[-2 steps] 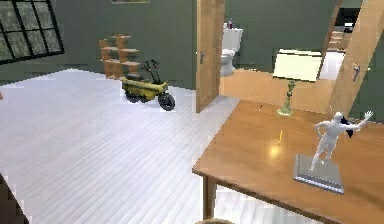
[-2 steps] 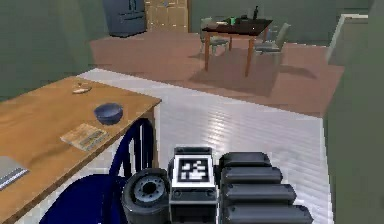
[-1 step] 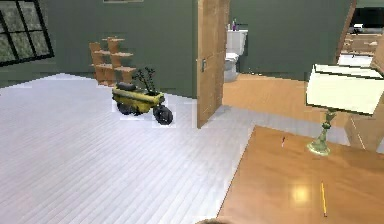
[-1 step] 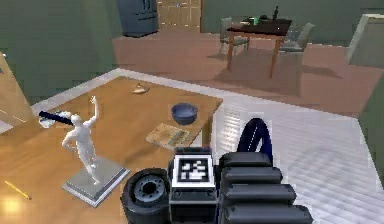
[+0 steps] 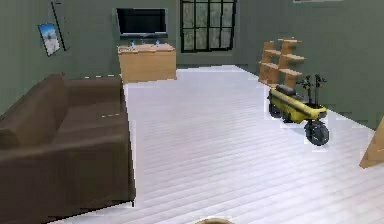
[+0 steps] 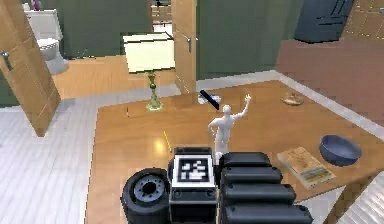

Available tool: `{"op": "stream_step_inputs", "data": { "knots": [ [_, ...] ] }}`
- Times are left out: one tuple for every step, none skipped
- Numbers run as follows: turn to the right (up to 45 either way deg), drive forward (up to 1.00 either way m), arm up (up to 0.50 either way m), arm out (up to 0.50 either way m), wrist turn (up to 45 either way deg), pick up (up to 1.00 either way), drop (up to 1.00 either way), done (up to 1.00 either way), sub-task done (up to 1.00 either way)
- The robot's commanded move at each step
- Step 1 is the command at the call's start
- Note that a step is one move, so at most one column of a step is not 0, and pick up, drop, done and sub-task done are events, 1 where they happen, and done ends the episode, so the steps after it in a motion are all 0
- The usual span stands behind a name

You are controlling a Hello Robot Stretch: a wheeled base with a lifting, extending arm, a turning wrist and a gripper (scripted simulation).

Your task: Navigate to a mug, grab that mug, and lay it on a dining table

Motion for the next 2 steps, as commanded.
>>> {"op": "stream_step_inputs", "data": {
  "knots": [
    [-45.0, 0.0, 0.0, 0.0, 0.0, 0.0, 0.0, 0.0, 0.0],
    [-3.0, 0.0, 0.0, 0.0, 0.0, 0.0, 0.0, 0.0, 0.0]
  ]
}}
